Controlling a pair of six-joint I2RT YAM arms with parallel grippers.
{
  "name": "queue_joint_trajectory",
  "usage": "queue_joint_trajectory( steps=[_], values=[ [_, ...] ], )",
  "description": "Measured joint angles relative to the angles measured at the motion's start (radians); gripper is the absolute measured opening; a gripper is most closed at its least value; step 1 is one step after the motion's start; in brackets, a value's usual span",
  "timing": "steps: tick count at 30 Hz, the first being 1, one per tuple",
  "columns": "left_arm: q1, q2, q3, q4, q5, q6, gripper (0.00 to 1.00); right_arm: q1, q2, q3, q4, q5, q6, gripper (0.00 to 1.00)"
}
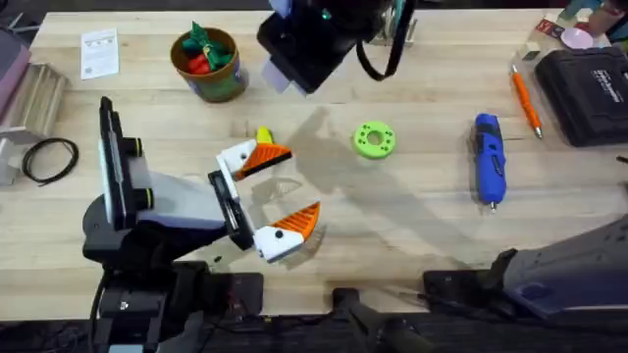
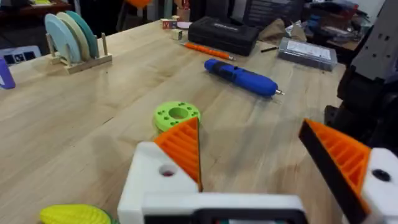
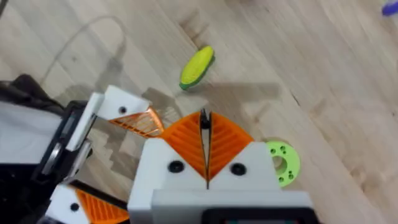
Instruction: Pick up the gripper from the table and insert it into the empty holder that is missing its gripper. Then pick up a screw, insert it into the mounting hole, and use the screwdriver to tighten it. Finally, clean up the table by picking up the vegetable and placing it into the bucket.
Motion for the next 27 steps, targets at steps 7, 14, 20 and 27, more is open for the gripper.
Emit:
queue_joint_trajectory(
  steps=[7,14,20,27],
  values=[
    [0.000,0.000,0.000,0.000,0.000,0.000,0.986,0.056,0.003,0.004,-0.013,-0.051,-0.141,0.006],
    [0.000,0.000,0.000,0.000,0.000,0.000,0.986,0.066,0.003,0.004,-0.042,-0.166,-0.322,0.006],
    [0.000,0.000,0.000,0.000,0.000,0.000,0.985,0.066,0.003,0.004,-0.070,-0.192,-0.398,0.006],
    [0.000,0.000,0.000,0.000,0.000,0.000,0.985,0.066,0.006,0.004,-0.080,-0.195,-0.433,0.006]
  ],
)
